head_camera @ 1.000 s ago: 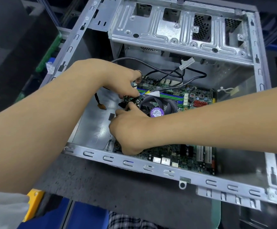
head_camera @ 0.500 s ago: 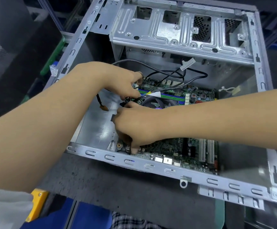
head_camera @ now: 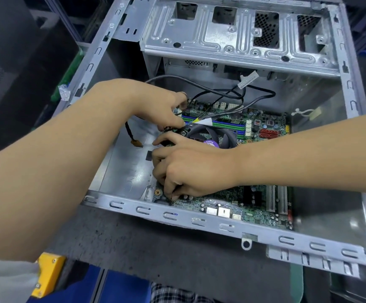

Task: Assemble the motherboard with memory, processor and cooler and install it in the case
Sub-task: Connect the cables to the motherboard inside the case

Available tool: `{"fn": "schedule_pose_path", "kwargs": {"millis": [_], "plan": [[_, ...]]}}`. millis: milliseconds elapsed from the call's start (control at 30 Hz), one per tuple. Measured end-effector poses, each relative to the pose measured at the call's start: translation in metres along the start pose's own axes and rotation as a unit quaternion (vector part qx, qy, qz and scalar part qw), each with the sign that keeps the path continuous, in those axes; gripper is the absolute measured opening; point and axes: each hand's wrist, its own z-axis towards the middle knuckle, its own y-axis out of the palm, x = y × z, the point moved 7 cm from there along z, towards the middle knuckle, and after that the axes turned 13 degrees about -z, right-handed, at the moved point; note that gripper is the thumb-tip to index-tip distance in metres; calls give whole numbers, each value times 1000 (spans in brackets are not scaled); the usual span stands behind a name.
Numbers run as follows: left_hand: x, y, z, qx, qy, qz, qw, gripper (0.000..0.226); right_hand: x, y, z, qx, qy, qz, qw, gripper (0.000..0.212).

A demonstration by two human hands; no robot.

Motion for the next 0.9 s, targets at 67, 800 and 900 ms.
{"fn": "schedule_pose_path", "kwargs": {"millis": [67,800,900], "plan": [[0,0,0,3,1,-1,1000,51,1,-2,0,15,-23,65,998,15],[-8,0,3,-6,-12,5,1000,51,-14,-13,-13,146,-96,-26,984,32],[-7,-1,3,-3,-11,7,1000,51,-16,-16,-14,160,-101,-10,982,30]]}}
